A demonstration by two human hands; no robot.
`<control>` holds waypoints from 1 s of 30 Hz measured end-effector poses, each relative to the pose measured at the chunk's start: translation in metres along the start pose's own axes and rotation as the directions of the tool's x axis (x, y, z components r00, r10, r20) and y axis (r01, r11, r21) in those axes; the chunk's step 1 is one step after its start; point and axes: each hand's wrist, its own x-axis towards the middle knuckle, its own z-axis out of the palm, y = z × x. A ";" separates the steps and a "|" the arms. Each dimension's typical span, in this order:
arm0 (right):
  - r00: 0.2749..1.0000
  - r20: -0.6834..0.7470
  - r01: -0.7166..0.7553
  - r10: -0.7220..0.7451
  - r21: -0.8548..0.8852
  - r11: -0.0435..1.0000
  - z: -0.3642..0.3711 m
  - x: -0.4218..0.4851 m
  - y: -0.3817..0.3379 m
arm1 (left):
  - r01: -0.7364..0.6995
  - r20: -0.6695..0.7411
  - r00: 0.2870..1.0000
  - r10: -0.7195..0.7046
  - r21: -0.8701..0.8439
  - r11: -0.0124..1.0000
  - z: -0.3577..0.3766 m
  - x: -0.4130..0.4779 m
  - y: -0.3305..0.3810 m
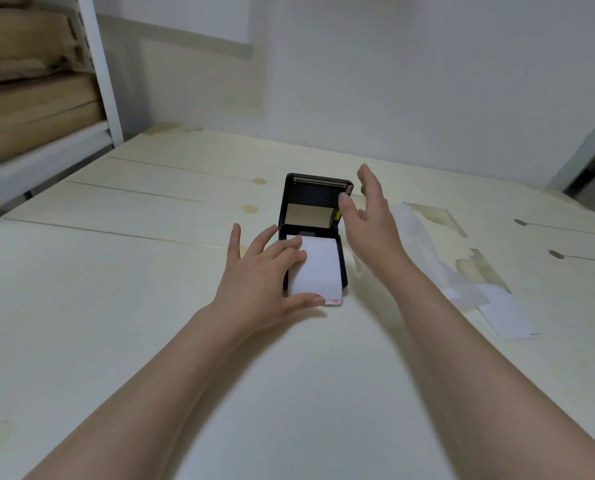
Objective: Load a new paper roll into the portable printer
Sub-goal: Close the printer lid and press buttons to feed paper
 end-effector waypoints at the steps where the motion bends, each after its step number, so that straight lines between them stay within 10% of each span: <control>1: 1.000 -0.004 0.012 -0.012 0.024 1.000 0.002 0.002 -0.001 | 0.008 -0.015 1.000 -0.008 -0.009 1.000 0.000 0.000 0.001; 18: 0.984 -0.150 0.119 -0.097 0.146 0.982 0.000 -0.035 0.017 | 0.234 -0.259 0.924 -0.280 -0.194 0.953 0.011 0.006 0.004; 30: 0.954 -0.124 0.270 -0.273 -0.042 0.962 0.007 -0.067 0.039 | 0.031 -0.364 0.931 -0.025 0.011 0.999 0.003 0.006 0.002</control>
